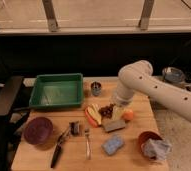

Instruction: Place pepper in paper cup

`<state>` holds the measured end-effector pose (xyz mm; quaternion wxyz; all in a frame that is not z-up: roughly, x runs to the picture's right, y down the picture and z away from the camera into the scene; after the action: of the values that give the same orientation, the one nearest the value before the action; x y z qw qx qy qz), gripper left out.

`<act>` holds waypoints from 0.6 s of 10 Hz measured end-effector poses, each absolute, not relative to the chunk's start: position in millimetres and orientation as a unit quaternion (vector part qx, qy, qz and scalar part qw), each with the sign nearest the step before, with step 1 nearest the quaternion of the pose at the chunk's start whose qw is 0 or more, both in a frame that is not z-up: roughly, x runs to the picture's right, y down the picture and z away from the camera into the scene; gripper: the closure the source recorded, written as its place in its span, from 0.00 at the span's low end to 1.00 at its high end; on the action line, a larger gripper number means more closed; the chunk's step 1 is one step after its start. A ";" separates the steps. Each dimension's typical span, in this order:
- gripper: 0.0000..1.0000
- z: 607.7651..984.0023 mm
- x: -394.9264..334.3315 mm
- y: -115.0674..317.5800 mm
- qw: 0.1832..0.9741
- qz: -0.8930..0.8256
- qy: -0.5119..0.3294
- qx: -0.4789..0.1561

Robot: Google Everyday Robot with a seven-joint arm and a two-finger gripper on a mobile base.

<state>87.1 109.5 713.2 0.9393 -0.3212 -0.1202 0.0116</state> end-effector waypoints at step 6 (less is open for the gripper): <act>0.35 764.5 16.1 138.1 0.928 -0.015 -0.128 -0.349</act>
<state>16.1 138.1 764.5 0.9282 -0.3490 -0.1279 -0.0150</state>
